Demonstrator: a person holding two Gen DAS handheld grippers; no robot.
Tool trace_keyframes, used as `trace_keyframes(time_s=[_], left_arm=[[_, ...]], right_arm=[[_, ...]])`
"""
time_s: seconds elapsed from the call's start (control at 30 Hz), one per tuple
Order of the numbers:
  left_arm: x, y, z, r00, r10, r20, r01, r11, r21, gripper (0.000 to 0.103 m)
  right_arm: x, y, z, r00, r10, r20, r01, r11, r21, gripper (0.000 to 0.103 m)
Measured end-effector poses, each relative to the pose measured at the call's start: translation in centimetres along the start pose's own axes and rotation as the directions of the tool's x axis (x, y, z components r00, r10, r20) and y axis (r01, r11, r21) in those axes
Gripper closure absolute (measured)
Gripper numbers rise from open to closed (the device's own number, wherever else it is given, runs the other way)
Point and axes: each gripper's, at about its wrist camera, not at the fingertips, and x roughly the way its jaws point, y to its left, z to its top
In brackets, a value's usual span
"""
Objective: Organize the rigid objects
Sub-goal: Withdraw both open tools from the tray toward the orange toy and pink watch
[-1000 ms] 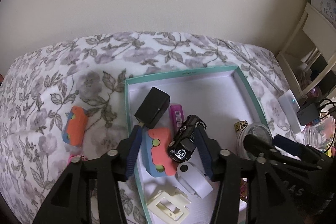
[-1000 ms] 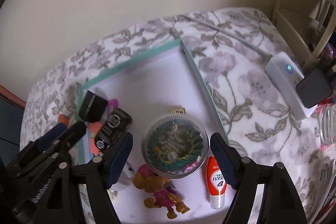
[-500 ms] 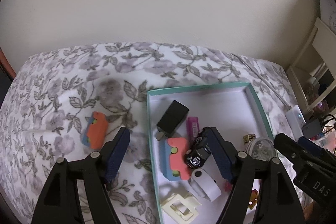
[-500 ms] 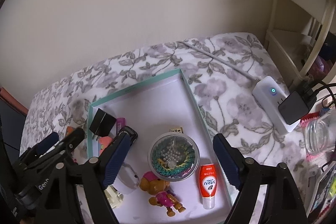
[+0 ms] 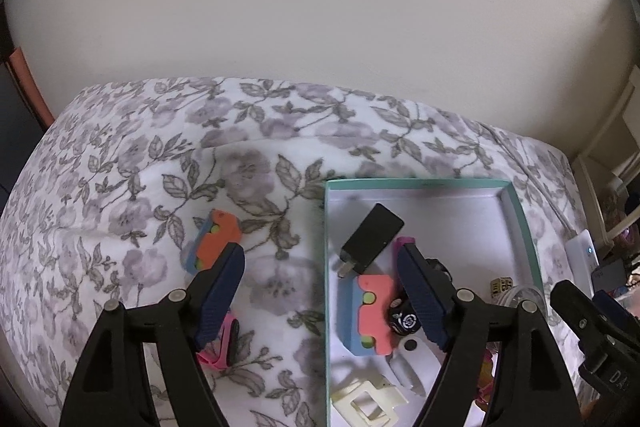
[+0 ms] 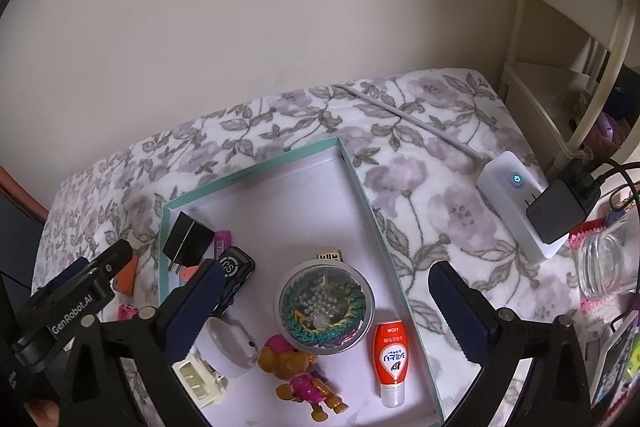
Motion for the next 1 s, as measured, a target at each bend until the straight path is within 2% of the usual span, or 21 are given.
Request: trace_keyframes(time_s=[0.33,0.7,0.87,1.0], left_arm=[[0.0,1.0,0.1,1.0,0.008,-0.005,-0.009,0.999,-0.036,0.023],[-1.0,3.4,0.3,0.999,0.024,-0.047,-0.028,0.997,-0.069,0.023],[-2.2,6.1,0.6,0.996,0.044,-0.077,-0.054,0.99,-0.128,0.023],[-3.7,8.7,0.8,0.995,0.075,-0.071,-0.086,0.983,-0.163,0.023]], right_arm=[[0.4,0.7,-0.1,1.0,-0.005,-0.01,0.005,1.0,-0.025,0.0],[0.3,3.2,-0.3,1.0,-0.014,-0.013,0.013,0.995,-0.094,0.0],[0.0,5.6,-0.7,0.999,0.032,-0.02,-0.034,0.991,-0.132,0.0],[-0.7,8.6,-1.4,0.997,0.081,-0.011,-0.081,0.98,-0.184,0.0]])
